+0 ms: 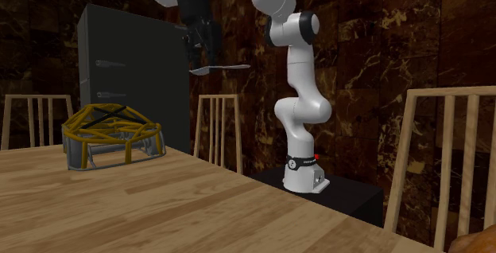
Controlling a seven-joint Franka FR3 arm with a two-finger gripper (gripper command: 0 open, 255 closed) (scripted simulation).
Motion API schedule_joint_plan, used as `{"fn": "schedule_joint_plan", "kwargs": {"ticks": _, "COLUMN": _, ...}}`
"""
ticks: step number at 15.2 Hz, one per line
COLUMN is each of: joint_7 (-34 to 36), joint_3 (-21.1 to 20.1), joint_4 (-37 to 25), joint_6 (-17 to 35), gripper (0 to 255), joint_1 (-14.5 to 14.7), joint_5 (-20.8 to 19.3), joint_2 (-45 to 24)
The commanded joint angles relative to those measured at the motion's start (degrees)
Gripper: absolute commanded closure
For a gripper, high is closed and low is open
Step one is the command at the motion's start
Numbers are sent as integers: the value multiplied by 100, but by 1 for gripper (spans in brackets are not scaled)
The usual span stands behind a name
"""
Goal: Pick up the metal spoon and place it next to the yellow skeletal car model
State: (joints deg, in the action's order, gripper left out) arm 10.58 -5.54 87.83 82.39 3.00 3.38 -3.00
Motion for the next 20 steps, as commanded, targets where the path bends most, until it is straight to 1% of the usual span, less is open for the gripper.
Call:
{"fn": "schedule_joint_plan", "kwargs": {"ticks": 1, "joint_7": -251, "joint_3": 117, "joint_4": -251, "joint_6": -80, "gripper": 255, "joint_1": -128, "joint_5": -46, "joint_2": -186}}
{"fn": "schedule_joint_plan", "kwargs": {"ticks": 6, "joint_7": -834, "joint_3": 376, "joint_4": -1015, "joint_6": -303, "gripper": 255, "joint_1": -452, "joint_5": -130, "joint_2": -754}}
{"fn": "schedule_joint_plan", "kwargs": {"ticks": 11, "joint_7": -1386, "joint_3": 590, "joint_4": -2131, "joint_6": -656, "gripper": 255, "joint_1": -798, "joint_5": -171, "joint_2": -1535}}
{"fn": "schedule_joint_plan", "kwargs": {"ticks": 13, "joint_7": -1596, "joint_3": 659, "joint_4": -2742, "joint_6": -867, "gripper": 255, "joint_1": -947, "joint_5": -175, "joint_2": -1941}}
{"fn": "schedule_joint_plan", "kwargs": {"ticks": 15, "joint_7": -1796, "joint_3": 716, "joint_4": -3536, "joint_6": -1160, "gripper": 255, "joint_1": -1108, "joint_5": -171, "joint_2": -2447}}
{"fn": "schedule_joint_plan", "kwargs": {"ticks": 16, "joint_7": -1928, "joint_3": 750, "joint_4": -4315, "joint_6": -1465, "gripper": 255, "joint_1": -1227, "joint_5": -160, "joint_2": -2922}}
{"fn": "schedule_joint_plan", "kwargs": {"ticks": 20, "joint_7": -1935, "joint_3": 747, "joint_4": -3380, "joint_6": -898, "gripper": 255, "joint_1": -1211, "joint_5": -176, "joint_2": -2554}}
